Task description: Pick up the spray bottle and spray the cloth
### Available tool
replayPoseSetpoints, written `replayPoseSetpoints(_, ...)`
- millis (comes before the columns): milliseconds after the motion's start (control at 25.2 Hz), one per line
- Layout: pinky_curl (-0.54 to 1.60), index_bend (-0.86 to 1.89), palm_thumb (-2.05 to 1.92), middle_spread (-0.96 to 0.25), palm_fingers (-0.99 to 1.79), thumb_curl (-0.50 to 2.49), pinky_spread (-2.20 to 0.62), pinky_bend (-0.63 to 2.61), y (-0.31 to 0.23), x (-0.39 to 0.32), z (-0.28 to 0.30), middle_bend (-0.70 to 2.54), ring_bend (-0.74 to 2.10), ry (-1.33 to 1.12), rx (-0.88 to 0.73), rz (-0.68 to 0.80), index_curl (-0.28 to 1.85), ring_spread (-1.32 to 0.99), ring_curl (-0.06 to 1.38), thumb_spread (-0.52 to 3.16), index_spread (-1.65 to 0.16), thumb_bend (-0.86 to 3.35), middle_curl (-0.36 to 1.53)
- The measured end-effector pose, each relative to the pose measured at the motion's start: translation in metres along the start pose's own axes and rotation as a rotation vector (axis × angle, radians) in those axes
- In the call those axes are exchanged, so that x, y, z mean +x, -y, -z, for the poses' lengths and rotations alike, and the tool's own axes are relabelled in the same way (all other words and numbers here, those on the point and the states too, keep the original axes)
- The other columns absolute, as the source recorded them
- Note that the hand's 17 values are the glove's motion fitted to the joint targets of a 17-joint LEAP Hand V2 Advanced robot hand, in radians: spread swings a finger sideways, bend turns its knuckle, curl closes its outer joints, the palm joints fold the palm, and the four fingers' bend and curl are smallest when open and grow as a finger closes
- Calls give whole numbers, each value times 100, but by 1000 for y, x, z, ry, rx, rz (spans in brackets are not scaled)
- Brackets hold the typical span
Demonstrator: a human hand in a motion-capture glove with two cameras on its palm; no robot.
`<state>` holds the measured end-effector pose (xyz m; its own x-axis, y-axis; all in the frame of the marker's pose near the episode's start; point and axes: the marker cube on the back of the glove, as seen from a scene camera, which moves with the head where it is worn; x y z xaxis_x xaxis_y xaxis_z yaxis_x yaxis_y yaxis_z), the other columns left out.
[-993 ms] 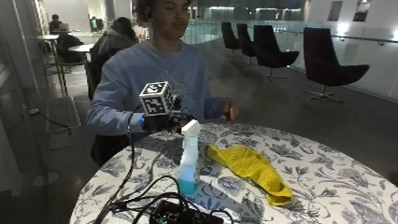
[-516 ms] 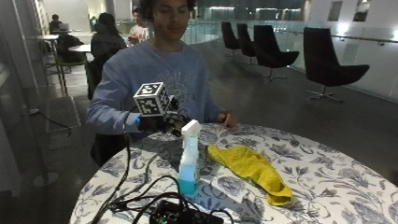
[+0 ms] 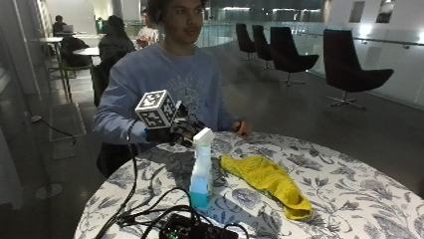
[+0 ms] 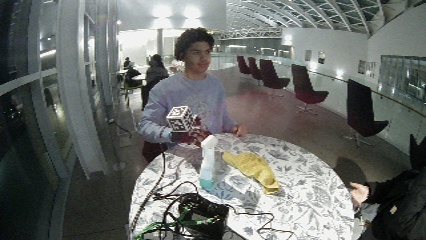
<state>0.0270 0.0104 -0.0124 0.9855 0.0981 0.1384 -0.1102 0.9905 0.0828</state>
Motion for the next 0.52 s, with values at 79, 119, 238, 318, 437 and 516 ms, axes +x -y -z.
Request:
replayPoseSetpoints(79,24,12,63,-4,70,29,21,20,-1,2,4,33,33,107,54,-28,28,1,27,106,-34,24,29)
replayPoseSetpoints(119,25,12,62,-4,66,29,21,22,-2,5,6,28,35,171,84,-41,28,1,28,107,-35,22,28)
replayPoseSetpoints(238,28,10,59,-3,60,29,21,28,-4,16,16,21,37,390,184,-80,27,1,29,108,-36,17,28)
replayPoseSetpoints(318,29,9,59,-2,57,29,21,31,-6,24,23,19,37,556,270,-122,26,1,29,108,-37,15,28)
replayPoseSetpoints(437,30,10,58,-2,56,29,21,33,-10,37,30,20,36,770,409,-214,25,1,29,108,-38,12,29)
replayPoseSetpoints(516,31,11,58,-2,56,29,21,33,-15,44,31,21,36,831,478,-269,25,1,29,108,-38,10,30)
